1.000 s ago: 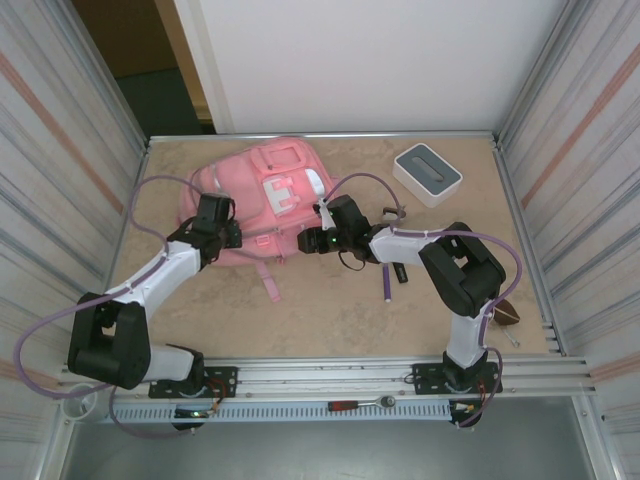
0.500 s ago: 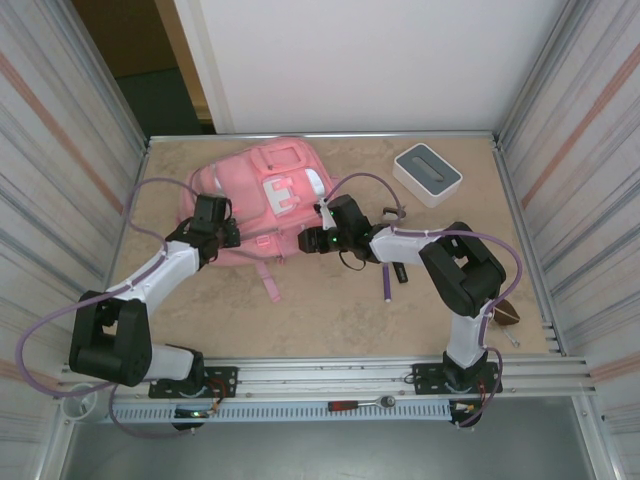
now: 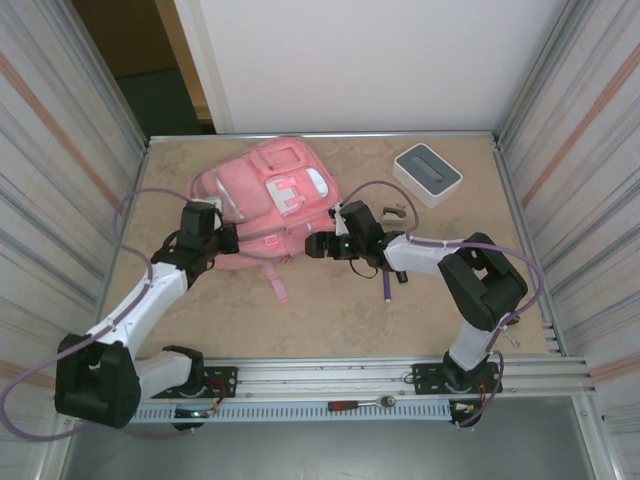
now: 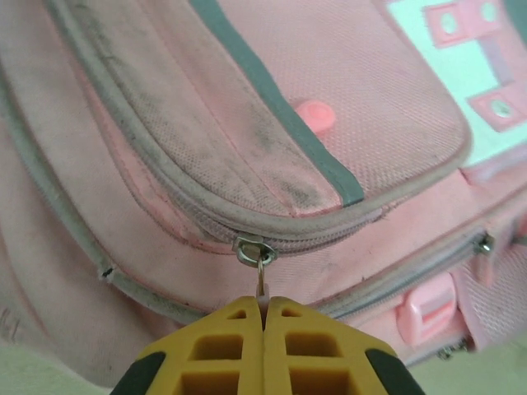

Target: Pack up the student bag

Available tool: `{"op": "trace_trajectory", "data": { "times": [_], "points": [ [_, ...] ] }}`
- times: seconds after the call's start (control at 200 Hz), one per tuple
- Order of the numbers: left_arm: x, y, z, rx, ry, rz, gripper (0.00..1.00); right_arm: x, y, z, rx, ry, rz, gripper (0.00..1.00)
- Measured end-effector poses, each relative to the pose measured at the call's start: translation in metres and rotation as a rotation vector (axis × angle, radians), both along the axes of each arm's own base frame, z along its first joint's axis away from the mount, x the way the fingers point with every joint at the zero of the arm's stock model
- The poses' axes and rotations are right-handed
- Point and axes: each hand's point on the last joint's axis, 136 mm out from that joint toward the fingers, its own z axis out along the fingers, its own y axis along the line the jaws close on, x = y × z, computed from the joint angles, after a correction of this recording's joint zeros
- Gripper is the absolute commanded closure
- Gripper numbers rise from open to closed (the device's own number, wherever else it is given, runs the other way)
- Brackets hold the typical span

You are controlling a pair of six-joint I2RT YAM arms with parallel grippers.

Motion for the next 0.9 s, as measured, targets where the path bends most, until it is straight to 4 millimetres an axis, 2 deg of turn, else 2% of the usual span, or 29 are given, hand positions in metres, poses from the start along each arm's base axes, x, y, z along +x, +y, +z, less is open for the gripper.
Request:
{"op": "trace_trajectory", "data": {
  "times": [0.125, 0.255, 0.376, 0.446, 0.521, 0.641, 0.761, 0.897],
  "points": [
    [-0.01, -0.021, 0.003, -0.033, -0.003, -0.072, 1.0, -0.004, 0.011, 0.001, 0.05, 0.045, -0.028, 0.23],
    [-0.021, -0.044, 0.003, -0.061, 0.002, -0.146, 1.0, 0.0, 0.015, -0.015, 0.062, 0.091, -0.066, 0.26],
    [-0.031, -0.057, 0.0, -0.07, 0.01, -0.198, 1.0, 0.013, 0.004, -0.036, 0.036, 0.118, -0.118, 0.41],
    [-0.036, -0.061, -0.001, -0.059, 0.006, -0.221, 1.0, 0.021, -0.003, -0.038, 0.031, 0.113, -0.141, 0.57],
    [-0.039, -0.061, -0.002, -0.032, -0.004, -0.233, 1.0, 0.031, -0.011, -0.037, 0.027, 0.098, -0.158, 0.72],
    [-0.04, -0.049, -0.005, 0.052, -0.007, -0.21, 1.0, 0.043, -0.021, -0.034, 0.007, 0.064, -0.159, 0.85],
    [-0.039, -0.032, -0.01, 0.145, -0.001, -0.161, 1.0, 0.055, -0.031, -0.03, -0.016, 0.038, -0.158, 0.89],
    [-0.037, -0.022, -0.016, 0.208, 0.009, -0.128, 1.0, 0.067, -0.04, -0.024, -0.043, 0.018, -0.142, 0.89]
  ]
}}
